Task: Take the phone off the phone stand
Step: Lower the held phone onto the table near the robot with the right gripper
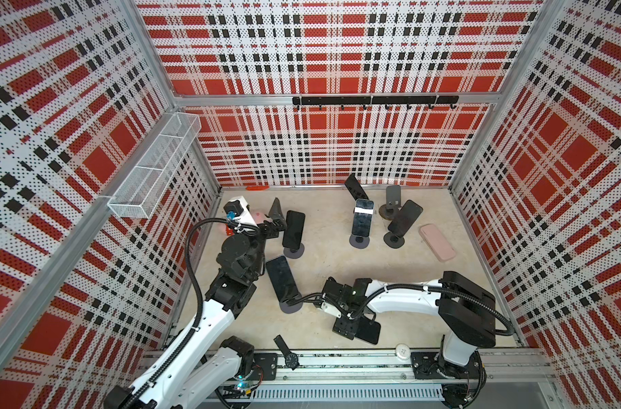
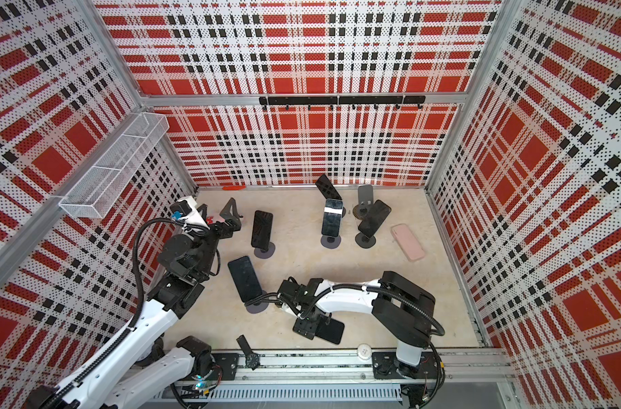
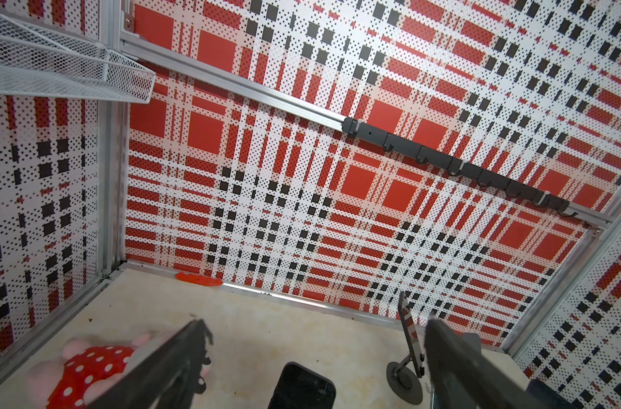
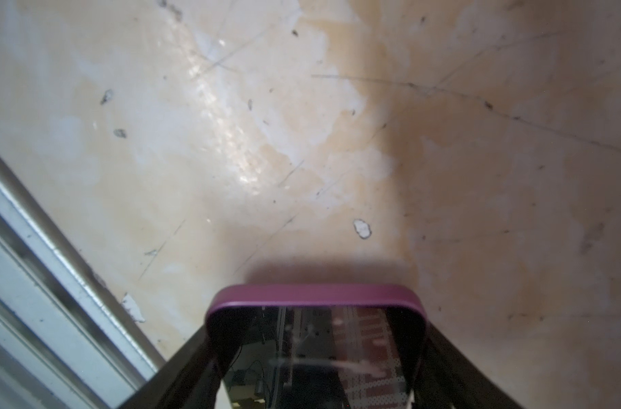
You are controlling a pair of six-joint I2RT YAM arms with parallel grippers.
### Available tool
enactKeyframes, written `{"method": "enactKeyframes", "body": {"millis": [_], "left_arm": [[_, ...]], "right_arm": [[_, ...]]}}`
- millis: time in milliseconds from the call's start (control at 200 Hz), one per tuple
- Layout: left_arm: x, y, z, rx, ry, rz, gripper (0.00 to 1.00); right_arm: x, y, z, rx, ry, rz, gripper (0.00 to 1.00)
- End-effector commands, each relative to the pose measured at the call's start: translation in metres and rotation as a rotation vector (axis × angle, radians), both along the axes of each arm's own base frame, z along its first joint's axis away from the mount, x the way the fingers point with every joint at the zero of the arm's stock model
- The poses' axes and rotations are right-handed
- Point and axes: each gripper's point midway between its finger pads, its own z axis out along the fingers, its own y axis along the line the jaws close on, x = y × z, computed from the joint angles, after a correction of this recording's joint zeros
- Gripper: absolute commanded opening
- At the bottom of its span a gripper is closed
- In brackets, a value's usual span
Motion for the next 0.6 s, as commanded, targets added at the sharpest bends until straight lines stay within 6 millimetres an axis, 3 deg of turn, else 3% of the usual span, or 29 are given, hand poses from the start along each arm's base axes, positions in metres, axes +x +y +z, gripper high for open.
{"method": "enactKeyframes", "body": {"millis": [0, 301, 476, 596], "left_arm": [[-0.005, 0.000, 0.004, -0.020, -0.028, -0.024, 0.98], [-0.005, 0.005, 0.006, -0.029, -0.023, -0.001, 0.98], [-0.006, 0.004, 0.005, -0.050, -0.030, -0.021, 0.98], [-0.005, 0.015, -0.001, -0.093, -0.020, -0.010, 0.98]], "right_arm": [[-0.001, 0.003, 0.000, 0.011, 0.003, 0.004, 0.80], [0.002, 0.006, 0.004, 0.022, -0.012, 0.001, 0.79], [0.005, 0.034, 0.053, 0.175, -0.011, -0.016, 0.80], [0.023, 0.042, 0.091, 0.258, -0.101, -0.051, 0.82]]}}
